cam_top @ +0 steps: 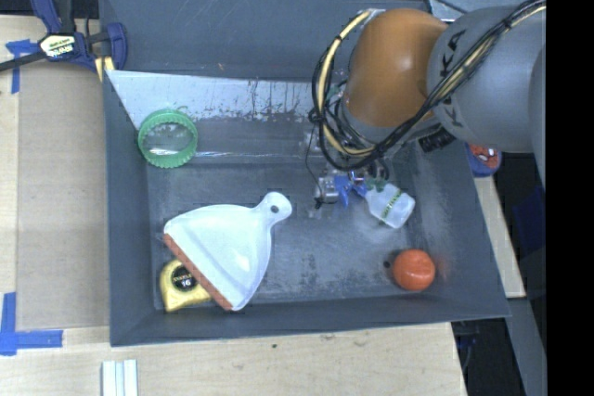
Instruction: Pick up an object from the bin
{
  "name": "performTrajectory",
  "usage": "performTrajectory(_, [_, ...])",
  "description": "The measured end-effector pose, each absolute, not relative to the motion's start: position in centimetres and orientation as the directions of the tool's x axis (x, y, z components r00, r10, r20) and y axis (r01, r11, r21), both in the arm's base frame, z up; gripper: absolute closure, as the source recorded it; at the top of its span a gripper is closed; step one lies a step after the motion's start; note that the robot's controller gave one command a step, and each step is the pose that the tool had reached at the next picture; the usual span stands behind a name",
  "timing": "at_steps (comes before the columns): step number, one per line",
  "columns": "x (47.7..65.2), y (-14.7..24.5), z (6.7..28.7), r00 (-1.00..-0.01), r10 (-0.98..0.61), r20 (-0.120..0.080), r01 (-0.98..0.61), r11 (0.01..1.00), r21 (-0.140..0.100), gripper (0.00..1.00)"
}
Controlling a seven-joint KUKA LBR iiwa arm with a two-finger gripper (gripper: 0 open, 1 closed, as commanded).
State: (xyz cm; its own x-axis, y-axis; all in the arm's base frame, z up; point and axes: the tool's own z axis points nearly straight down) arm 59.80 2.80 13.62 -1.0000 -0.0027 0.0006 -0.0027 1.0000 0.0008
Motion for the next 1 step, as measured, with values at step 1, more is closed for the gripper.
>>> performTrajectory(1, [61.83, -1.26, 13.68, -0.994, 0.113, -0.006, 0.113, 0.994, 0.000, 0.00])
